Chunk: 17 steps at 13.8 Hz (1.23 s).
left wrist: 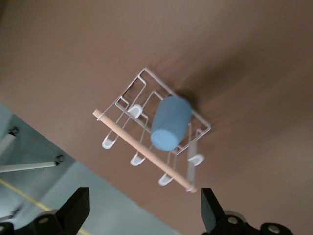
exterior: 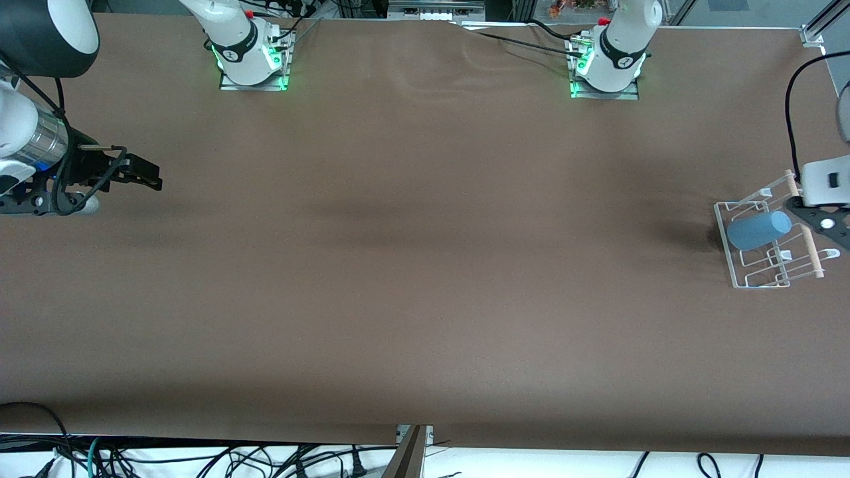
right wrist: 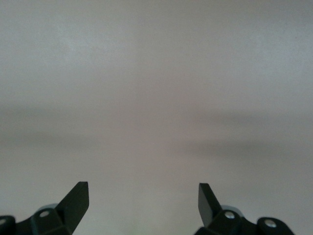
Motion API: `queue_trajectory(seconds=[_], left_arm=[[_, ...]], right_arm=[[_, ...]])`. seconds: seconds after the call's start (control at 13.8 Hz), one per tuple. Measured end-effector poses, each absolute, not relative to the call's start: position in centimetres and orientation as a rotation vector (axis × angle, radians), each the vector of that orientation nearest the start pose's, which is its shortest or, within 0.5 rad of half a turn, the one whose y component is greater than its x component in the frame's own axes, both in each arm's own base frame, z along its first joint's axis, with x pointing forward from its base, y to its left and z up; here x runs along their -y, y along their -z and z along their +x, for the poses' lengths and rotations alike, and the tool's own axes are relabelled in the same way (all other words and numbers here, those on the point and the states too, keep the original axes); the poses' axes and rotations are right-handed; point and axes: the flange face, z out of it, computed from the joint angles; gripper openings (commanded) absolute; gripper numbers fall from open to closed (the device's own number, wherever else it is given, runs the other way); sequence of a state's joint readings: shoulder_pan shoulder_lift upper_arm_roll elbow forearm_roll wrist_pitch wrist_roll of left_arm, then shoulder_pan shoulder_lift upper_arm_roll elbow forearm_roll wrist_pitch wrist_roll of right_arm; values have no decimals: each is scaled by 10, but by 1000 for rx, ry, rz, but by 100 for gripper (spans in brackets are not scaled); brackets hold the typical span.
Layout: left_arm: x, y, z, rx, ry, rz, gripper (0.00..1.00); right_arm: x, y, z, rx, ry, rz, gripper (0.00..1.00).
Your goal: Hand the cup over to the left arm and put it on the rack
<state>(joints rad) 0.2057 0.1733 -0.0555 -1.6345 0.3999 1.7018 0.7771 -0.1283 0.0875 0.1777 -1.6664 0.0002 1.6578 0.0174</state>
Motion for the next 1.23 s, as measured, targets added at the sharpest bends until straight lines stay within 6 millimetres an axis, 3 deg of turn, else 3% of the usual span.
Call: queue_trajectory(seconds=[0.22, 0.44, 0.58, 0.8, 1.23], left_arm=[[-108, -555, 595, -565, -148, -2939, 100], [-86, -574, 594, -222, -49, -3126, 100], [-54, -587, 593, -59, -16, -3159, 100], [-10, -609, 580, 81, -39, -3158, 100], [17, -612, 570, 119, -121, -3148, 100]], right_arm=[[-25, -538, 579, 50, -149, -3125, 99], [-25, -538, 579, 50, -149, -3125, 99], [-25, -538, 579, 50, -149, -3125, 99], [-25, -538, 579, 50, -149, -3125, 99], [-25, -538, 579, 50, -149, -3125, 99]])
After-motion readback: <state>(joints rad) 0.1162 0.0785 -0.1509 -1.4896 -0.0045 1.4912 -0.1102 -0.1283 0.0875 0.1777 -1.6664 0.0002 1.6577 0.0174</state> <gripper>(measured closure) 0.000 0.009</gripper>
